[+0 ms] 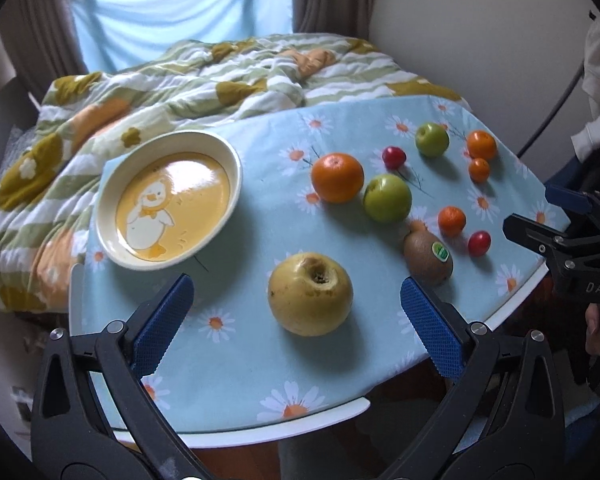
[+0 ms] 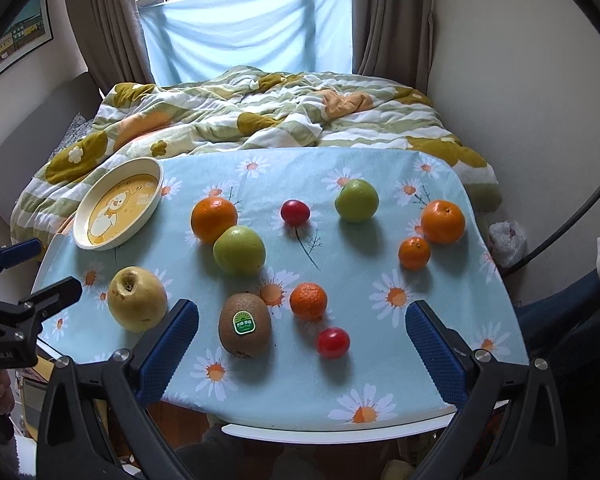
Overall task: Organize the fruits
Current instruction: 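Grasp the yellow pear with the left tool while the right tool grasps the kiwi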
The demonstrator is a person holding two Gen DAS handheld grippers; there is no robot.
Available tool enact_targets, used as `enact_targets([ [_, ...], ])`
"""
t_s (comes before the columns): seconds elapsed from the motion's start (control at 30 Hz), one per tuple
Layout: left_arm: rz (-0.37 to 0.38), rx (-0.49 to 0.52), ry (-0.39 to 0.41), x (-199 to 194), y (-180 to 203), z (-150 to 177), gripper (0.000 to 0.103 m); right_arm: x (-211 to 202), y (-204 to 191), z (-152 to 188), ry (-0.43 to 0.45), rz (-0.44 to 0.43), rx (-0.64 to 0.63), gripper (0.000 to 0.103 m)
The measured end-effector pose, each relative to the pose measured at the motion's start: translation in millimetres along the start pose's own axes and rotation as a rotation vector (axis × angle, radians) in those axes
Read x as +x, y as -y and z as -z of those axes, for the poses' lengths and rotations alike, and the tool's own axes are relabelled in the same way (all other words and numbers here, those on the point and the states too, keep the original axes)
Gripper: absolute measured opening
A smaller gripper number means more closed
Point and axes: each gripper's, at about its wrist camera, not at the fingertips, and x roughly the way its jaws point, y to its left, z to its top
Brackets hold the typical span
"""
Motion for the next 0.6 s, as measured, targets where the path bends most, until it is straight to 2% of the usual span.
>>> enact_targets([
  [0.27,0.095,0.130,-0.082,48.0,0.2,14.3,0.102,37.4,-19.6,23.7,-0.038,0.030,0.046,0.103],
  [0.4,0.131,0.160,-0.108,67.1,1.3,19.6,0.101,53.5,-27.4,33.2,-0.060,0.073,0.029,0.103],
  [0.47,0.135,0.172,-0.120,73.9,2.2,20.6,0.095,57.5,-28.8,36.2,-0.060,0.082,0.021,0.103],
  [0.6,0.144,0.172,-0.132,82.5,2.8,21.2,0.094,62.0,-34.6,40.1,-0.051,0.068,-0.004,0.102],
])
